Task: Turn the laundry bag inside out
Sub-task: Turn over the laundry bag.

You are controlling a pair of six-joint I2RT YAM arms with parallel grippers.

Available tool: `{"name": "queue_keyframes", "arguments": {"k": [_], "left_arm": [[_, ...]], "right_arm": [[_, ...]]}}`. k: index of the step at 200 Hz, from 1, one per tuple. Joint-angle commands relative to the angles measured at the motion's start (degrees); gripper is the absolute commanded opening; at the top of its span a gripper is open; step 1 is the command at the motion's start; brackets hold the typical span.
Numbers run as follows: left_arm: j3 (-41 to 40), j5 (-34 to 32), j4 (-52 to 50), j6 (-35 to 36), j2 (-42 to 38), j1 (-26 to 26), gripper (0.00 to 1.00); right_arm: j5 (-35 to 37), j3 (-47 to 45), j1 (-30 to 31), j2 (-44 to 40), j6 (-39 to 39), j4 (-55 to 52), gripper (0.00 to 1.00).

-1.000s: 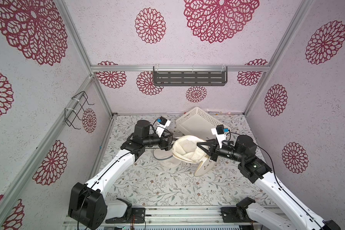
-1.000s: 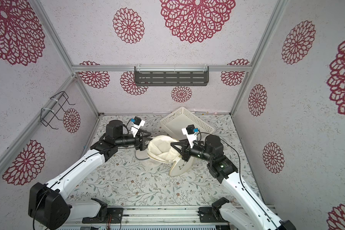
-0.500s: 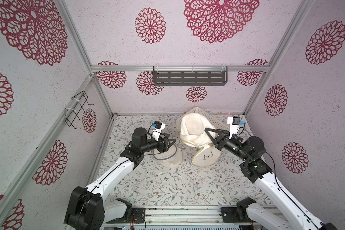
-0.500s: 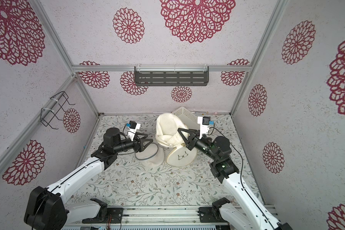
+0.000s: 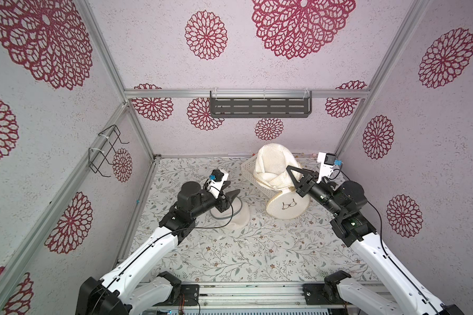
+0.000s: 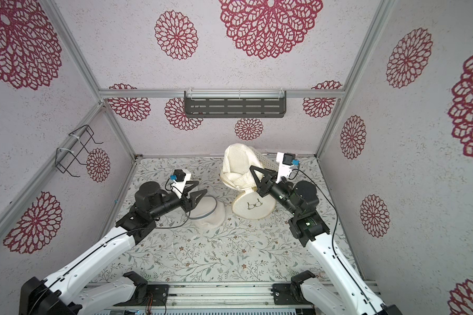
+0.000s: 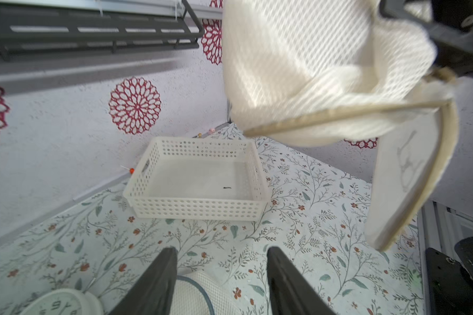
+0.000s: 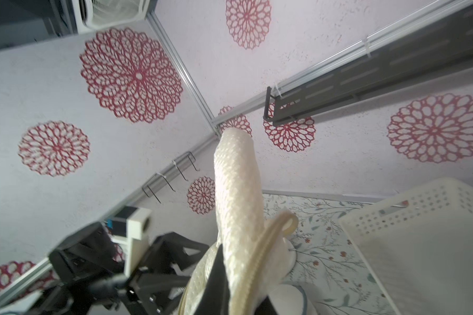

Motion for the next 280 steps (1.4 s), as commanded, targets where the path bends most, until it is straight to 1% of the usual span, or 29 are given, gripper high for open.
{"name": "queue_keyframes", "arguments": {"k": [1,18,35,48,82,100,114,132,163,171,185,203,209,219,231,243,251,263,280], "left_arm": [[5.15,2.63,-9.71,9.21,-0.36,1.00,0.61],[8.63,5.19,-14.30,13.16,1.30,1.01,0.70],[10.56,6.46,-15.22,15.24,3.12,1.00,0.80],[11.63,7.02,-15.44,16.12,4.53,1.03,0.85],[12.69,10.07,-15.84,16.08,7.57,1.99,0.86],[13.05,14.36,-15.79,14.75,8.55,2.96,0.83],[13.15,17.76,-15.37,13.39,9.31,3.52,0.78],[12.93,22.22,-13.44,10.65,10.00,3.98,0.68],[11.53,28.86,-7.94,4.25,10.53,4.61,0.51],[11.45,30.15,-7.29,3.32,10.58,4.73,0.45],[11.39,31.21,-6.29,1.97,10.58,4.76,0.30],[11.36,31.39,-6.26,1.61,10.75,4.76,0.14],[11.38,31.32,-6.26,1.54,10.76,4.81,0.08],[11.37,30.95,-6.26,1.32,10.67,4.76,0.00],[11.56,29.38,-6.71,0.42,10.53,4.87,0.00],[11.91,28.04,-7.74,0.06,10.49,4.99,0.00],[12.17,27.11,-8.80,-0.03,10.49,5.11,0.00],[12.17,26.82,-9.62,-0.02,10.49,5.22,0.00],[12.17,26.00,-10.59,0.19,10.40,5.21,0.00]], "right_arm": [[-8.01,4.72,0.09,2.54,-14.35,-10.92,0.00],[-13.39,6.96,0.19,5.08,-19.57,-15.40,0.00],[-18.57,9.03,0.75,7.37,-23.09,-18.95,0.00],[-21.71,10.07,1.00,8.72,-24.27,-20.51,0.00],[-28.01,11.82,1.72,10.69,-27.38,-23.12,0.00],[-30.01,12.11,2.02,11.14,-29.08,-23.41,0.00],[-31.13,11.90,2.43,11.40,-29.02,-21.68,0.00],[-31.54,12.07,3.04,12.29,-29.28,-20.24,0.00],[-29.22,11.98,3.26,13.12,-28.52,-16.58,0.00],[-28.16,12.07,3.24,13.36,-28.32,-16.13,0.00],[-27.03,12.16,3.26,13.79,-28.13,-15.54,0.00],[-26.09,11.94,3.30,14.01,-26.87,-14.30,0.00],[-25.49,11.81,3.38,13.94,-26.29,-14.17,0.06],[-23.62,11.71,3.43,13.67,-25.56,-14.78,0.19],[-20.64,11.57,3.30,12.93,-24.58,-16.55,0.41],[-18.56,10.26,3.14,11.22,-22.76,-16.71,0.54],[-16.98,8.86,3.09,9.59,-21.27,-16.13,0.60],[-15.11,6.85,2.99,7.11,-18.96,-14.94,0.67],[-13.14,5.09,2.91,4.56,-16.67,-14.54,0.69]]}}
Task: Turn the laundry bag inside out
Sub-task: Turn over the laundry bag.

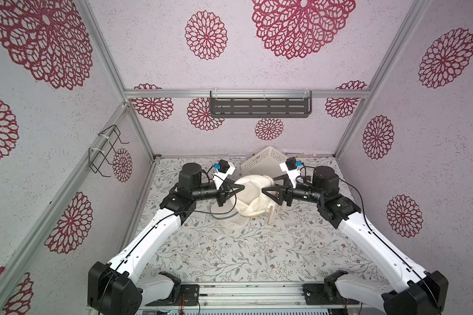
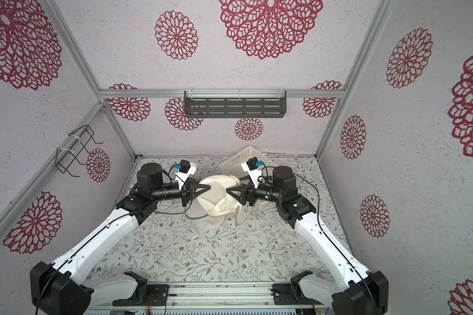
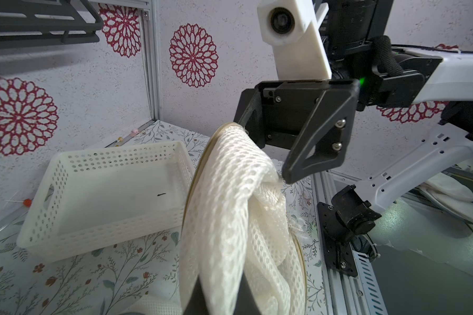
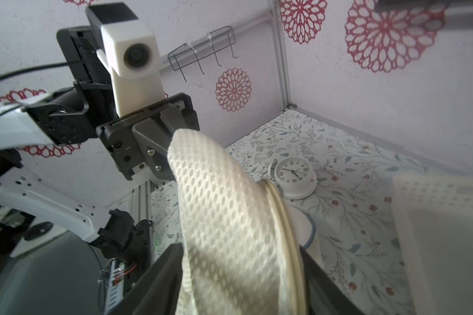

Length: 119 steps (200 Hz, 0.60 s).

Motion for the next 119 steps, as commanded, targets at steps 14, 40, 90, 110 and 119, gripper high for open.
{"name": "queue_keyframes", "arguments": {"k": [14,40,90,110,119], "left_arm": [[0.37,-0.79,-1.67,-0.32,-0.05,0.49,0.00],[0.14,0.26,-1.80,0.53,-0.52,0.49,0.00],[0.11,0.96,-1.76,1.30,-0.84,0.50,0.00],[0.31,1.20,-1.91,1.54,-1.03,0.43,0.00],[0.38,1.29,-2.69,2.33,-0.99,0.41,0.00]], "right_arm": [[5.63,-2.81,-0.13,-5.87,6.23,3.45,0.68],[6.27,-4.93,-0.05,-5.75,9.10,6.82,0.60],[8.86,-4.85,-0.05,-5.36,9.50,7.09,0.21],[10.90,-4.90,0.00,-5.82,10.21,7.55,0.02],[12.54,-4.87,-0.13,-6.28,11.14,8.17,0.00]]}}
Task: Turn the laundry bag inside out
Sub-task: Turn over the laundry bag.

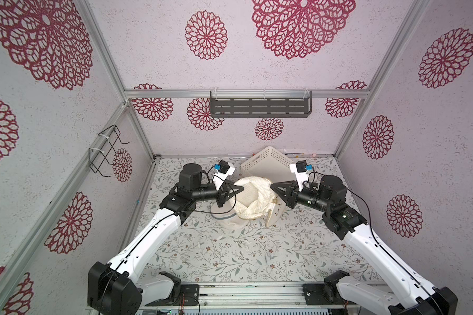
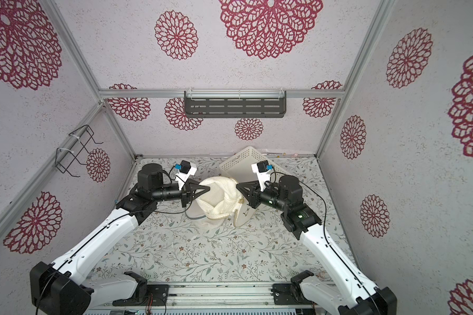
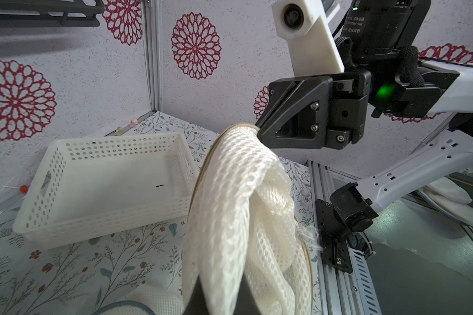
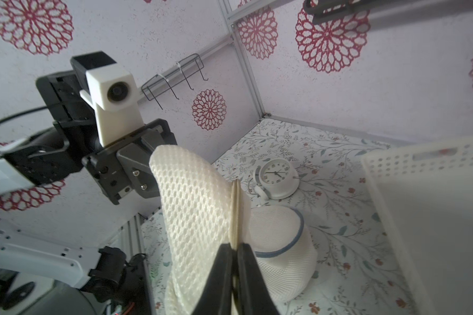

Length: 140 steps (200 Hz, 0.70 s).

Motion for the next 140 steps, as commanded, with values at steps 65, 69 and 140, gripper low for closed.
{"name": "queue_keyframes", "arguments": {"k": [65,69,140], "left_arm": [[0.83,0.75,-11.37,14.47,-3.10,-2.03,0.00],[0.80,1.23,-11.39,14.90,-3.29,-2.17,0.00],[3.49,10.97,-11.43,20.20,-7.49,-3.25,0.00]], "right_arm": [[16.11,9.23,-2.78,4.52,7.70,-5.91,0.00],[16.51,9.44,-2.87,5.07,7.78,-6.66,0.00],[15.03,4.42,-3.17,13.89,4.39,-14.77,0.00]]}}
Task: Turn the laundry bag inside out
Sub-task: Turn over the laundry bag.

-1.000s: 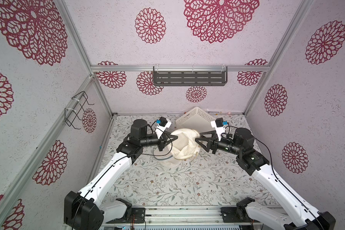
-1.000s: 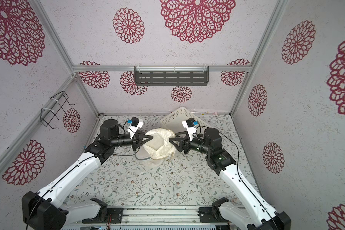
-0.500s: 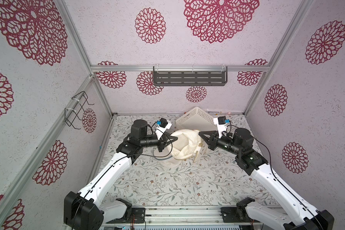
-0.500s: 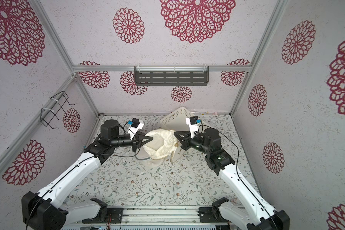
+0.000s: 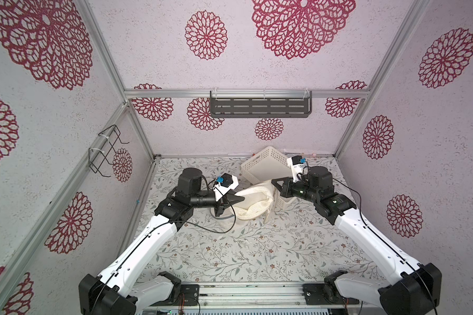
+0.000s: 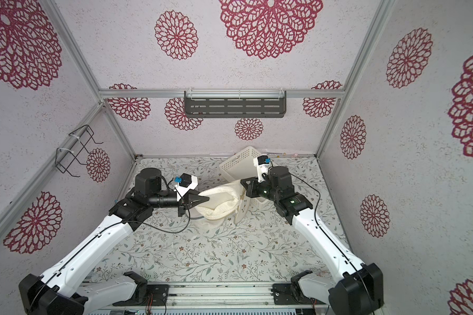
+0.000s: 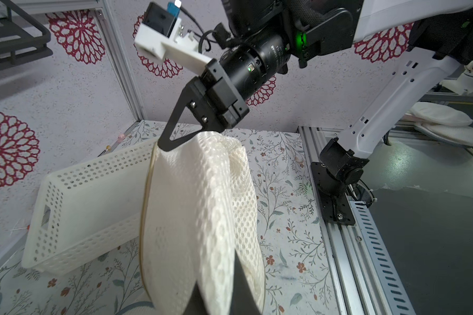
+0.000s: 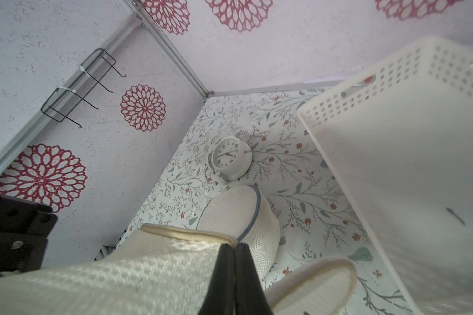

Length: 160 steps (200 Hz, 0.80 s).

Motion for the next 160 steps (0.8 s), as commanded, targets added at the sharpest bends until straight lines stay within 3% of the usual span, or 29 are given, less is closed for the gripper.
{"name": "queue_keyframes", "arguments": {"k": [1,23,55,98,126,160], "left_arm": [[3.28,8.81,-1.26,2.75,-2.60,-0.39,0.00],[3.97,7.48,2.50,-0.51,-2.83,-0.73,0.00],[-1.24,0.86,23.14,-15.32,-3.58,-0.96,0.00],[-3.61,-8.84,34.81,-30.48,-2.23,-1.18,0.00],[-4.24,-13.49,37.95,-37.68,-1.88,-1.64,0.00],[-4.41,-20.20,38.67,-45.47,-1.69,-1.69,0.00]], "right_arm": [[4.35,-2.34,-1.74,2.98,-1.59,-3.12,0.00],[-1.38,-4.66,-1.54,4.14,-2.11,-0.44,0.00],[-8.52,-6.86,-1.21,2.91,-2.31,3.73,0.02],[-13.02,-10.46,-1.64,-0.60,3.45,10.54,0.02],[-12.11,-11.87,-1.64,-2.52,5.00,11.63,0.00],[-4.10,-11.39,-2.05,-7.41,6.12,13.02,0.00]]}}
